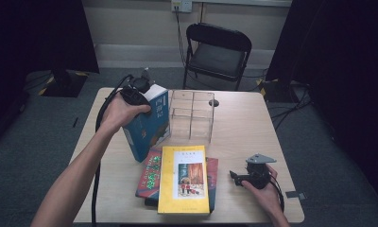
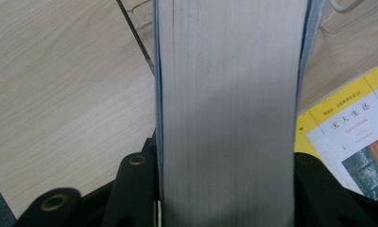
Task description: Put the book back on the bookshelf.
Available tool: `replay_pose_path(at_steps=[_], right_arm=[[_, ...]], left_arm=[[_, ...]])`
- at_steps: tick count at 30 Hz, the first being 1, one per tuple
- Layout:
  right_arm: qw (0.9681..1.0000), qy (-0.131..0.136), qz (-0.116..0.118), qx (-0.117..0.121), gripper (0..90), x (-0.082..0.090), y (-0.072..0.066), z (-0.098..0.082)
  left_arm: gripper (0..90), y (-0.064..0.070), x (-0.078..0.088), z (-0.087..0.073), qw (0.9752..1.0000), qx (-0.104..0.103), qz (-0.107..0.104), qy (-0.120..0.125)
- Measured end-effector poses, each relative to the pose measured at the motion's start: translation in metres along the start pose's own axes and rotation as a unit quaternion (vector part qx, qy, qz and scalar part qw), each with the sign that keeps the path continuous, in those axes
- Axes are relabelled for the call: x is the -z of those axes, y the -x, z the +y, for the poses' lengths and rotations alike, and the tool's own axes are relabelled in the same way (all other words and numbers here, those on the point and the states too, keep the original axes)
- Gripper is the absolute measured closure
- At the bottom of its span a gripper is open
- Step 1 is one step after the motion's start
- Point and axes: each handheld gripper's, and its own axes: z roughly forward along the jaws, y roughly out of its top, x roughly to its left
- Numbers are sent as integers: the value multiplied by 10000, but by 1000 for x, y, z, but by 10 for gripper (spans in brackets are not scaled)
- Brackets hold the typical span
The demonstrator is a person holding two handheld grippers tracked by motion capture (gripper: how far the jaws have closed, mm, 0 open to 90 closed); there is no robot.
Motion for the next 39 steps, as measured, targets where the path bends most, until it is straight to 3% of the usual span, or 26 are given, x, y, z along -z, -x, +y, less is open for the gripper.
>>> replay_pose_path(at_steps=[8,9,10,16,19,23,24,25,26,32,39], right_arm=[[10000,2,3,11,120,0,0,0],[10000,3,3,11,120,0,0,0],[10000,4,4,12,120,0,0,0],[10000,7,4,12,120,-1,0,0],[10000,2,5,9,120,-1,0,0],[10000,4,3,15,120,-1,0,0],[10000,4,2,16,120,-1,0,0],[10000,5,1,19,119,-1,0,0],[10000,5,1,19,120,-1,0,0],[10000,4,9,19,120,-1,0,1],[10000,9,4,25,120,-1,0,1]], left_arm=[[615,-9,-1,4,9994,313,-77,82],[615,-11,-1,5,9996,273,-78,66],[615,-11,-1,6,9992,372,-85,84],[615,-14,2,12,9993,358,-81,79],[615,-12,4,15,9986,492,-72,170],[615,-13,5,23,9987,479,-43,165],[615,-12,5,25,9982,571,-17,194],[615,-13,5,27,9985,511,-3,173],[615,-13,4,30,9979,611,38,199],[615,-15,1,47,9971,715,82,251],[614,-9,-7,65,9975,648,145,226]])
